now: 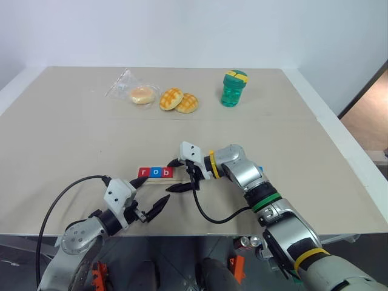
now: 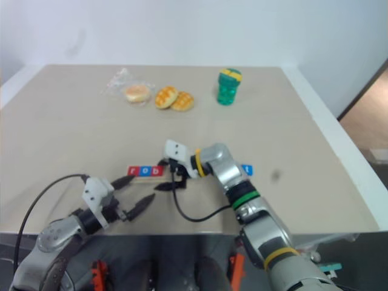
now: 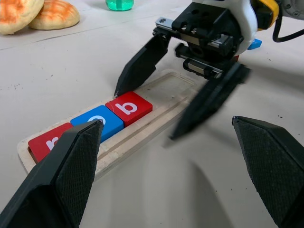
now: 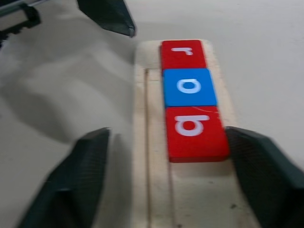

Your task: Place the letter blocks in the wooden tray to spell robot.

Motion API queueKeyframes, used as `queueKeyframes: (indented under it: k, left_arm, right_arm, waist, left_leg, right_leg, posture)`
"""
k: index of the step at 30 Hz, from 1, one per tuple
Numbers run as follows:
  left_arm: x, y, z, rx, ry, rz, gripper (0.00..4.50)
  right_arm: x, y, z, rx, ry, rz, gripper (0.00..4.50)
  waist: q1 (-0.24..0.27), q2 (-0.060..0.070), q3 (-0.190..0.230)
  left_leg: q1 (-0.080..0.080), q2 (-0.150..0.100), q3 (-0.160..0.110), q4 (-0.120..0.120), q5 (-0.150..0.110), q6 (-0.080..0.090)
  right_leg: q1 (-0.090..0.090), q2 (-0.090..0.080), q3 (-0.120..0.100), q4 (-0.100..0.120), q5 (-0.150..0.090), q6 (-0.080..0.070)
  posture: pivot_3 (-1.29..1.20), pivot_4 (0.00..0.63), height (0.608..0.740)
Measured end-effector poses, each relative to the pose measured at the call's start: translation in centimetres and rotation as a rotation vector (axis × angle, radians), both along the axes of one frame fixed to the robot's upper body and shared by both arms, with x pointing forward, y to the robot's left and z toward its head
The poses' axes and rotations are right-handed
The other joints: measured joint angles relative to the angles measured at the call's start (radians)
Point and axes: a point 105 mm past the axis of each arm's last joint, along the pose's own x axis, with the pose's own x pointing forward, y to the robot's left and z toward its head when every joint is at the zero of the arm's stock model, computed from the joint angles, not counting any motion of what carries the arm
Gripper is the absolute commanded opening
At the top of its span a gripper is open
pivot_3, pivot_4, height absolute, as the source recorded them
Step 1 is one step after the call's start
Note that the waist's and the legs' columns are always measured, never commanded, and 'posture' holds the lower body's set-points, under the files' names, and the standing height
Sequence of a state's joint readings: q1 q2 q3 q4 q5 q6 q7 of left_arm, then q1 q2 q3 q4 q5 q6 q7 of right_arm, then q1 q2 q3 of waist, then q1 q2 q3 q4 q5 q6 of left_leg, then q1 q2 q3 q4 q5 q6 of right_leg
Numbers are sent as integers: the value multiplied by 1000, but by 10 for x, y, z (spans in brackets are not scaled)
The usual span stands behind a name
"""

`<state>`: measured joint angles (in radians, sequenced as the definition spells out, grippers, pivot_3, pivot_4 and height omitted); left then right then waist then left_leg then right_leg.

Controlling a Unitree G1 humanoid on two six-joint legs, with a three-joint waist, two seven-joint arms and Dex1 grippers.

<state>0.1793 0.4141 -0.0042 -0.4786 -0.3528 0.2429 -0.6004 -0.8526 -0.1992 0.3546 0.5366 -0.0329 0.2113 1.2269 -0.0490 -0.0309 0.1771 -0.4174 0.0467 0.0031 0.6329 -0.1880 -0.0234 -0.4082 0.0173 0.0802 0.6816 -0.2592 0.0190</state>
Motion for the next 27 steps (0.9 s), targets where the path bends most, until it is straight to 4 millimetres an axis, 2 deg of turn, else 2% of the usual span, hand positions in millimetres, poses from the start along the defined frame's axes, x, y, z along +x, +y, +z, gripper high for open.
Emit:
queueKeyframes:
  k: [6,9,13,16,20,21,23,25,27]
  left_arm:
    - [-1,1,1,5,0,-13,4500]
    - [-2,4,2,23,-1,-39,4500]
    - [-4,4,5,41,-6,-78,4500]
    - [-5,0,8,55,-10,-135,4500]
    - [-14,-11,9,133,4,-314,4500]
    - [-16,-12,8,157,10,-357,4500]
    - [-18,-14,8,164,10,-386,4500]
    - [-16,-16,12,169,-6,-409,4500]
    - [-15,-18,13,170,-11,-424,4500]
  right_arm:
    - [6,-7,6,21,39,-69,4403]
    - [10,-20,25,91,84,-142,4403]
    - [2,-26,51,180,105,-153,4403]
    - [-6,-34,63,243,122,-178,4403]
    - [9,-89,72,319,19,-452,4403]
    - [13,-109,68,318,-17,-546,4403]
    - [14,-136,55,288,-34,-654,4403]
    - [7,-147,38,256,-26,-692,4403]
    - [2,-152,31,237,-21,-698,4403]
  waist:
    - [0,0,0]
    - [1,0,1]
    - [1,0,1]
    - [1,0,1]
    - [8,1,1]
    - [7,1,1]
    - [4,1,1]
    - [-3,1,2]
    - [-6,2,2]
  left_leg:
    - [-1,0,0,0,0,0]
    - [-5,-1,-1,0,0,0]
    - [-6,-1,-1,-1,-1,-2]
    - [-6,-1,-2,-2,-1,-3]
    - [-7,-4,-5,-3,-2,-3]
    - [-7,-5,-4,-4,-2,-3]
    - [-7,-7,-3,-5,-2,-3]
    - [-7,-6,-1,-5,-2,-3]
    - [-6,-6,-1,-6,-2,-3]
  right_leg:
    - [-1,-1,0,0,0,0]
    - [-3,-1,0,0,-1,1]
    - [-4,-1,0,0,-1,5]
    - [-4,0,0,0,-3,5]
    - [-3,-2,-2,0,-5,7]
    - [-3,-3,-1,0,-6,8]
    - [-4,-5,0,0,-7,9]
    - [-4,-4,3,0,-7,10]
    - [-5,-3,3,0,-7,10]
  posture:
    - [0,150,740]
    - [0,150,740]
    - [0,150,740]
    - [0,150,740]
    - [0,150,740]
    - [0,150,740]
    - [0,150,740]
    - [0,150,740]
    - [0,150,740]
